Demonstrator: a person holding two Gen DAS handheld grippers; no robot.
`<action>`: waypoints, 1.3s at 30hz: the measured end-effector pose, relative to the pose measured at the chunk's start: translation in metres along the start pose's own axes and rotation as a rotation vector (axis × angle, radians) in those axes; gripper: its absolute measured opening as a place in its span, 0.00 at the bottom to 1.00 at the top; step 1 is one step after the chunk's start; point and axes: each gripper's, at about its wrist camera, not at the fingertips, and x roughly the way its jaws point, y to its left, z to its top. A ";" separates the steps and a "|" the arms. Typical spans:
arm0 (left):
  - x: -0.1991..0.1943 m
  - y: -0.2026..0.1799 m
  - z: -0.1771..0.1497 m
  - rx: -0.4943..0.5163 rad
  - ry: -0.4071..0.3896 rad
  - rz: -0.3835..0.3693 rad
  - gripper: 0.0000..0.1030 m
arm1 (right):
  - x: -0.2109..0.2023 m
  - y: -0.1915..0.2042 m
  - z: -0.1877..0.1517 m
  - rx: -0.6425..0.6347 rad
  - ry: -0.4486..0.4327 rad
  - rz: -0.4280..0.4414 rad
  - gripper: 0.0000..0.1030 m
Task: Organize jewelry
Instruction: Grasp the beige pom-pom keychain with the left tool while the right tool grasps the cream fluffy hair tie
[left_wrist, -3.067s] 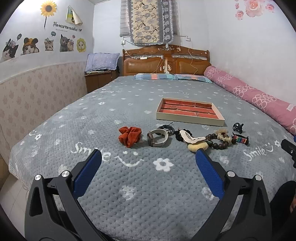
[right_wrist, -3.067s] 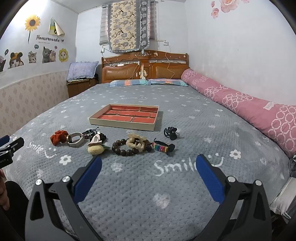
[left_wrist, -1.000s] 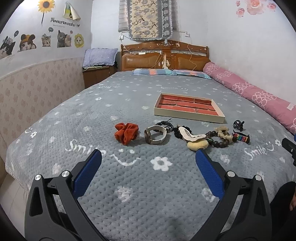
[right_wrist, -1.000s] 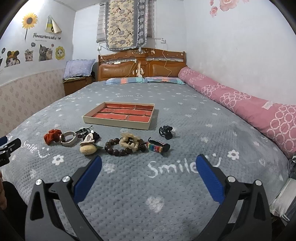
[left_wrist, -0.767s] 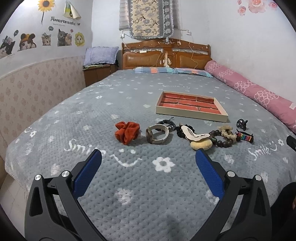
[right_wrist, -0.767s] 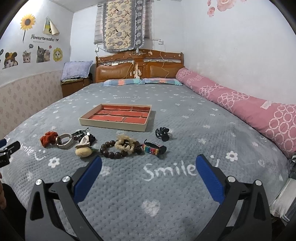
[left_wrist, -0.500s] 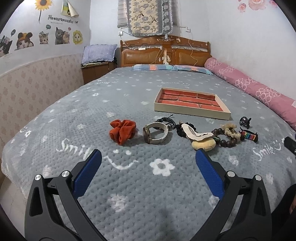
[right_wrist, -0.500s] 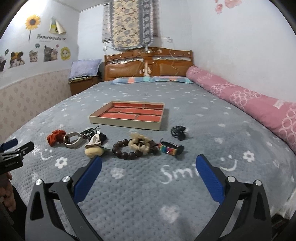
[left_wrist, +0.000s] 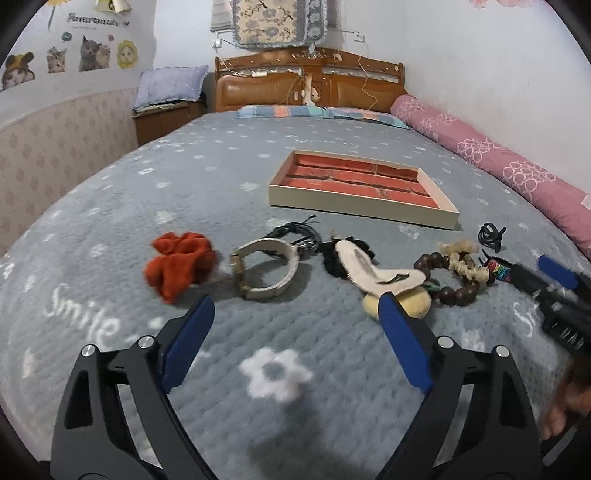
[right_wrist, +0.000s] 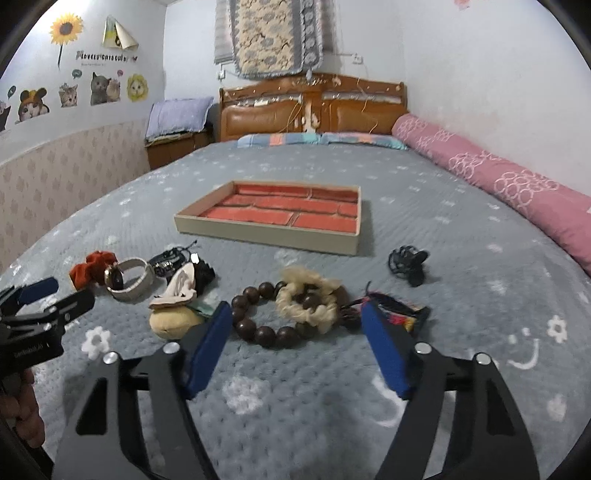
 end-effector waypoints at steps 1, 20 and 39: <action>0.004 -0.003 0.003 -0.003 0.000 -0.013 0.85 | 0.007 0.002 0.000 -0.009 0.008 0.000 0.66; 0.060 -0.047 0.006 -0.003 0.105 -0.158 0.55 | 0.056 -0.003 -0.005 -0.026 0.128 0.045 0.46; 0.052 -0.041 0.027 0.006 0.024 -0.235 0.08 | 0.046 0.000 0.013 -0.042 0.087 0.114 0.01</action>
